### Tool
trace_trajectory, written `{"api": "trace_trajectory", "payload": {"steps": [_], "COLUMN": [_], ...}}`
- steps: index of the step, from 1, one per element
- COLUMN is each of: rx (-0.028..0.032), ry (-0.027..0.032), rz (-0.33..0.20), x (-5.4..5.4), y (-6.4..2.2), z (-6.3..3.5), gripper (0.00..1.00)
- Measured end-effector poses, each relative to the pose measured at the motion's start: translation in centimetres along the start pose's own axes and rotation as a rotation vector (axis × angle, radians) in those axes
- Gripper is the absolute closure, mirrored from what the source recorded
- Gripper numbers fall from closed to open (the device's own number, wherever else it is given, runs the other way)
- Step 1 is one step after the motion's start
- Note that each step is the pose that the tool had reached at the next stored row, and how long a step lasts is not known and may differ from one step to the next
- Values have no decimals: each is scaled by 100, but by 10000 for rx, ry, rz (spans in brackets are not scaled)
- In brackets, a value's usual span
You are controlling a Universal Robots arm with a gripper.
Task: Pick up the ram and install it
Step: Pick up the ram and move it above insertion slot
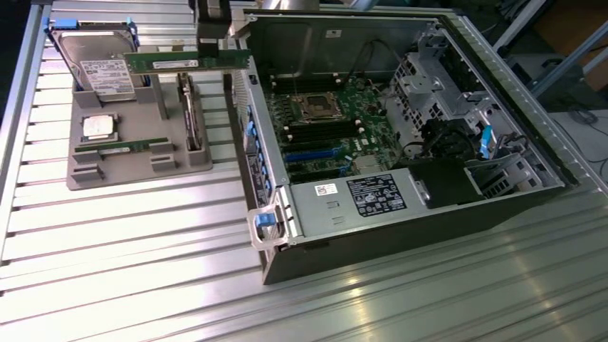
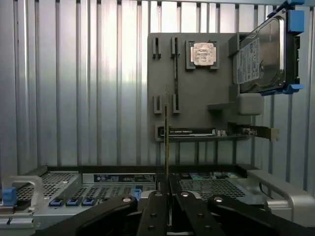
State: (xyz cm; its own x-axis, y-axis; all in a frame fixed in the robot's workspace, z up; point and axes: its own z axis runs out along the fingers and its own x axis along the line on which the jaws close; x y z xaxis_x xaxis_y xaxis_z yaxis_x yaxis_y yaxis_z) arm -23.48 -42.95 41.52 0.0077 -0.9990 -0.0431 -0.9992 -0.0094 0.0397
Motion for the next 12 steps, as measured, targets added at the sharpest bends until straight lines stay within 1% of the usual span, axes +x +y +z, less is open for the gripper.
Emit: {"api": "trace_trajectory", "payload": {"steps": [2,3,4,6,8,12], "rx": [0,0,1,0,0,0], "ry": [0,0,-1,-1,-1,-1], "rz": [-1,0,0,0,0,0], "x": [2,2,3,4,5,8], "y": [-185,-231,-354,-523,-724,-1038], "z": [-7,-9,-14,-22,-32,-54], "gripper": [87,87,87,87,87,87]}}
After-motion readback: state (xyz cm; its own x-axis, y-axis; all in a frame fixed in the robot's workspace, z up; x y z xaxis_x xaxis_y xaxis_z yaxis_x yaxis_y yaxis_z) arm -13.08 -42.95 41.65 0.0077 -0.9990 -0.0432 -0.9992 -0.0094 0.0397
